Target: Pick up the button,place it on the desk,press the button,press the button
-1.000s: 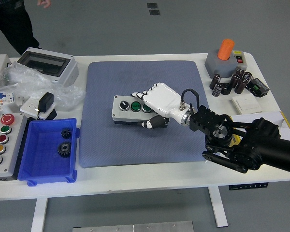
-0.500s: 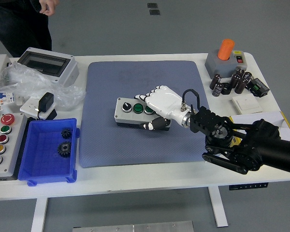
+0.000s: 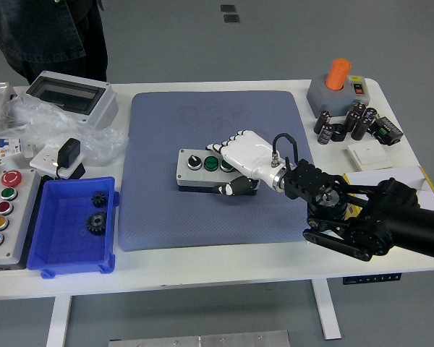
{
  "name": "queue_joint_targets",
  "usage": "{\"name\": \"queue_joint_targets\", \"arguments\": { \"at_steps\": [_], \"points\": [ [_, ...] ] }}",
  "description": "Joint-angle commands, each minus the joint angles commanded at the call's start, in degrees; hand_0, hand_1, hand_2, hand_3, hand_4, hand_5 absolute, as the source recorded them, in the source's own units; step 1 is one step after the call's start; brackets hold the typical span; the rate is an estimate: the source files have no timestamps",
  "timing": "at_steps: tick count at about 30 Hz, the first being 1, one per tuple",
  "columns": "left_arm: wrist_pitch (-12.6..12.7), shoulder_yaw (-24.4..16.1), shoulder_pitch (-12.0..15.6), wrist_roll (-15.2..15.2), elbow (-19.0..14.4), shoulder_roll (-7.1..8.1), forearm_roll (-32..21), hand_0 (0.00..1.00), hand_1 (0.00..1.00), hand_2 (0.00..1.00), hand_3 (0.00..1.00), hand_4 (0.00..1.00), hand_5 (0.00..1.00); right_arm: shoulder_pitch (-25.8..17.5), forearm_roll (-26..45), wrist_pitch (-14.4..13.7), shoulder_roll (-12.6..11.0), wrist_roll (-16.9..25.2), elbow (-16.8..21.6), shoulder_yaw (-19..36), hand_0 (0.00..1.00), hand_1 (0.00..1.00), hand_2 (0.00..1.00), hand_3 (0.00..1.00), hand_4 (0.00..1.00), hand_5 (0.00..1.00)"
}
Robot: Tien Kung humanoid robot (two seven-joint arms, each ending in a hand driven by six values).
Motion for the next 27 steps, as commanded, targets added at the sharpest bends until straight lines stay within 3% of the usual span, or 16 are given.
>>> {"name": "queue_joint_targets", "arguments": {
  "at_steps": [11, 12, 27],
  "points": [
    [-0.88, -0.44, 0.12, 0.04, 0.00, -0.05, 0.10, 0.686, 0.677, 0.647, 0.815, 0.695, 0.334, 0.24, 0.08, 0.83, -0.01, -0.51, 0.09, 0.05, 0.772, 0.736, 0.846, 0.998, 0.636, 0.002],
    [-1.08, -0.50, 0.14, 0.09, 0.00, -0.06, 0.08, 0.686, 0.678, 0.635, 0.793, 0.680, 0.318, 0.25, 0.14, 0.94, -0.03, -0.54, 0.09, 0.05, 0.775, 0.743, 0.885, 0.998, 0.663, 0.002],
    [-5.25, -1.24, 0.28, 1.80, 0.00, -0.14, -0.04, 0.691, 0.687, 0.628, 0.759, 0.662, 0.289, 0.68, 0.96, 2.33, -0.41, -0.95, 0.30, 0.15, 0.779, 0.747, 0.906, 0.998, 0.705, 0.002]
  ]
}}
